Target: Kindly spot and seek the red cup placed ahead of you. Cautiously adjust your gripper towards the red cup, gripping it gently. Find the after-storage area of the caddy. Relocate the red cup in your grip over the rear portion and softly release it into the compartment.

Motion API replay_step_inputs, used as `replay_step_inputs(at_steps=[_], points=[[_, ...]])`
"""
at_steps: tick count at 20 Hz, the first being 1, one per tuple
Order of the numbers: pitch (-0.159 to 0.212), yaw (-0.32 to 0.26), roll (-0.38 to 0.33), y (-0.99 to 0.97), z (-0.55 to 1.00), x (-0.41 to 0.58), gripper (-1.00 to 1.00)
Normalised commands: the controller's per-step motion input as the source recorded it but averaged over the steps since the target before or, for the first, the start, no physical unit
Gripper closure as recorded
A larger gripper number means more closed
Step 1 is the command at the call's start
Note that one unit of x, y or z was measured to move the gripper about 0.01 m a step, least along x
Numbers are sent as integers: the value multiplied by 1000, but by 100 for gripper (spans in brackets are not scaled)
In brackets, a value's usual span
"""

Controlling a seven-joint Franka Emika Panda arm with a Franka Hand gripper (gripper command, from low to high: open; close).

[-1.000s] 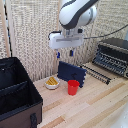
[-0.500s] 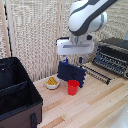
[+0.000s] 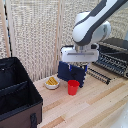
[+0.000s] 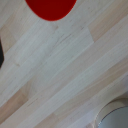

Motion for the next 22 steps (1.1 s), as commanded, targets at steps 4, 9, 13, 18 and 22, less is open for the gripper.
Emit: replay_step_inputs(at_steps=[4,9,13,18,22], points=[[31,-144,32,-256,-426,-134,-100],[53,-131,7,-182,-396,-264,-100],[33,-114,0,-54,-375,-151,-100],[-13,-48,0,17,-333,184,-100],[0,-31,0,84,-252,50,-100]])
